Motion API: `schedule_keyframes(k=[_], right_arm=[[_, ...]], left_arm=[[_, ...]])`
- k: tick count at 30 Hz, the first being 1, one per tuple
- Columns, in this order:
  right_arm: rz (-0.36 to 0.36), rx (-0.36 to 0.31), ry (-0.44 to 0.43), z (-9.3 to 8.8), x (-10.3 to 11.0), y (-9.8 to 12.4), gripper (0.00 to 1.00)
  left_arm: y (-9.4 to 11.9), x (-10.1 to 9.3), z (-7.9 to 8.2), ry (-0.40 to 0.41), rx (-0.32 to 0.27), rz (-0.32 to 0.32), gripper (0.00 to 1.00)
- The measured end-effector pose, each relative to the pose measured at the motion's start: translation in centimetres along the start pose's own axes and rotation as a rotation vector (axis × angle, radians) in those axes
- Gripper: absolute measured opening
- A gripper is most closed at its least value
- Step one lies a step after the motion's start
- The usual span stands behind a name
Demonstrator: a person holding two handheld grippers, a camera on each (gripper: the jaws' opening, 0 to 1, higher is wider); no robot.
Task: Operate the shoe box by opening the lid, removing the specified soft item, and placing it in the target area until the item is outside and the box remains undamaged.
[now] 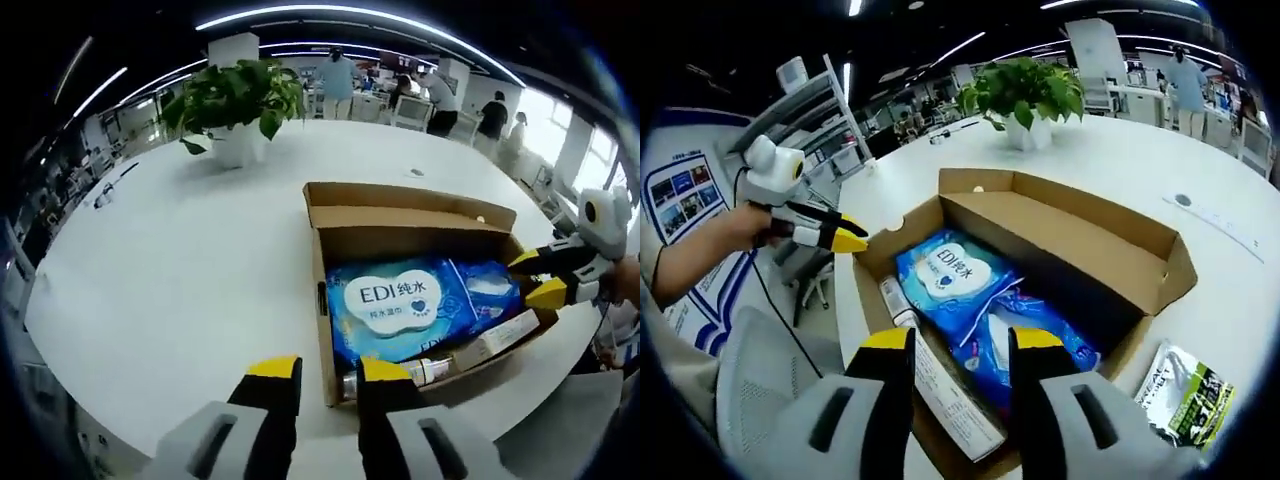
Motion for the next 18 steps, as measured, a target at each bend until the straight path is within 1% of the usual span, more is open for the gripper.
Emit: schedule_keyframes(k=[7, 9, 18], right_arm=[[0.007, 0.027, -0.025, -0.7, 0.0, -1.8, 0.31], [0.013, 0.029, -0.037, -0.8, 0.0, -2.3, 0.3], [0.011, 0.058, -0.063, -1.3, 0.1, -3.8, 0.26]], left_arm=[[-0.4, -0.2, -1.1, 0.021, 0.033, -0.01, 0.07], [-0.4, -0.4, -1.2, 0.031, 0.038, -0.017, 0.05], [-0.5, -0.4, -1.3, 0.043, 0.047, -0.022, 0.05]])
Point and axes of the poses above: the point that each gripper's makers call its tool centre point, and the gripper's own axes: y roughly backward along the fingers, x roughly to its left, z roughly out of its top, the point moved 5 cm from there along y, roughly backward along the fingers, and after that the axes turned 12 degrees about z, right-handed, at the moved point
